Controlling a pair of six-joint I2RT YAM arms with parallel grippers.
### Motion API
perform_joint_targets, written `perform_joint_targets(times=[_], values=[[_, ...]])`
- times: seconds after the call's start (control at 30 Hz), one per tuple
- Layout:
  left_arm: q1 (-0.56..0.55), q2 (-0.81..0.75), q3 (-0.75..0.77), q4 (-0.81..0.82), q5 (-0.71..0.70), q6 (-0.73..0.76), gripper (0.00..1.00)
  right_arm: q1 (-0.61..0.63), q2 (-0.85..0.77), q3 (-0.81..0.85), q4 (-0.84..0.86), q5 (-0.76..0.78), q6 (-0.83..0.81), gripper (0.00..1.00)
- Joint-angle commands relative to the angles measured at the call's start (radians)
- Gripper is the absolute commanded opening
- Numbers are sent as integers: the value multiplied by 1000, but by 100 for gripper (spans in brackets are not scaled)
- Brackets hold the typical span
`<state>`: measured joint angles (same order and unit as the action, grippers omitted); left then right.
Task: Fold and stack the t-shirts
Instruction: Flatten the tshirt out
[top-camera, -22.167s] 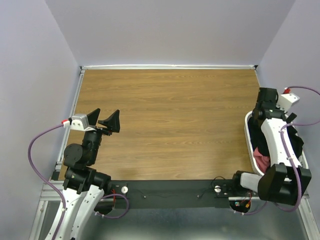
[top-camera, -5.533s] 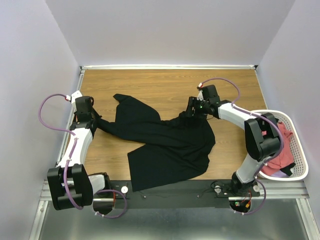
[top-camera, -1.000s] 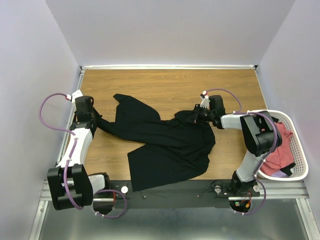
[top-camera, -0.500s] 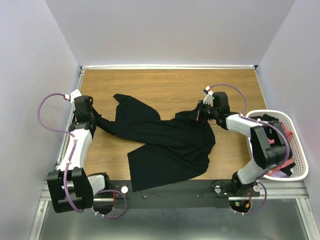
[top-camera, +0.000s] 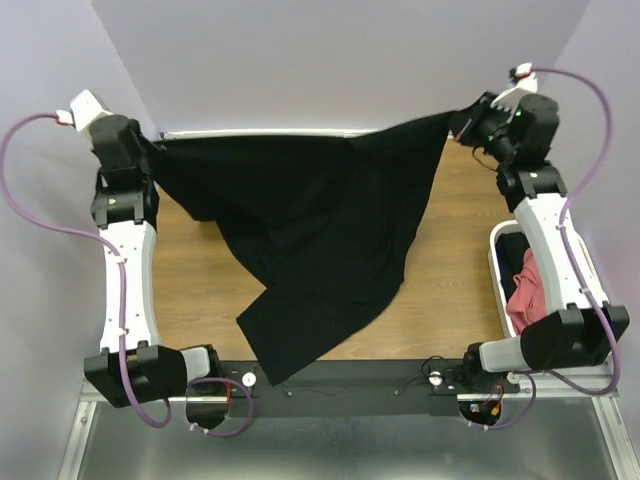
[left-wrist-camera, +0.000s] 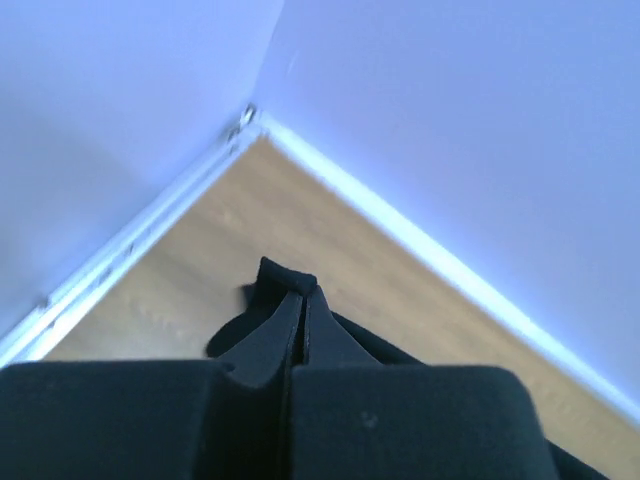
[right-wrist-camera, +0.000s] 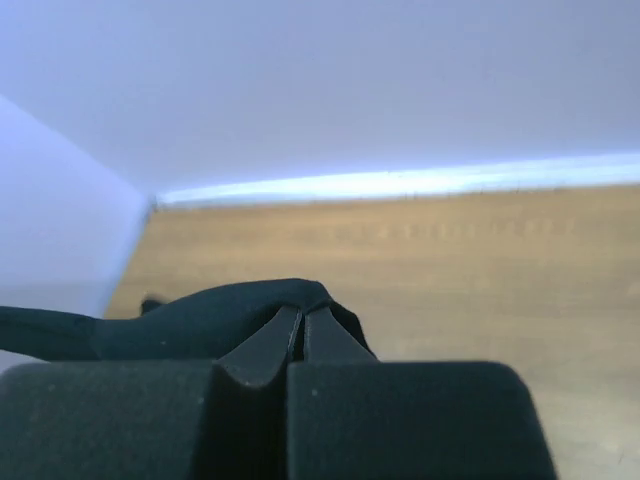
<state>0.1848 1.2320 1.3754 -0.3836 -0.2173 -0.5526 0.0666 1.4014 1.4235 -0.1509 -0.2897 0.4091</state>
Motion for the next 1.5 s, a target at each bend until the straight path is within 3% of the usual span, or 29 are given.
perform_joint_targets(times=[0.0, 0.17, 0.47, 0.73, 1.03, 1.23, 1.47], values=[[28, -9, 215, -84, -48, -32, 0, -22, -61, 156, -113, 110, -32, 0], [28, -121, 349, -118, -85, -33, 0, -24, -157, 245, -131, 129, -42, 1], [22, -406, 418, -92, -165, 28, 0, -25, -404, 324, -174, 173, -164, 0], [-34, -486, 422, -97, -225, 75, 0, -25, -466, 433, -223, 244, -251, 0], [-45, -421, 301, -28, -154, 125, 0, -25, -340, 486, -226, 259, -288, 1], [-44, -275, 176, 104, -88, 135, 0, -25, -158, 540, -225, 233, -303, 1], [-45, -71, 27, 227, -36, 146, 0, -25, -1, 441, -184, 239, -335, 1]])
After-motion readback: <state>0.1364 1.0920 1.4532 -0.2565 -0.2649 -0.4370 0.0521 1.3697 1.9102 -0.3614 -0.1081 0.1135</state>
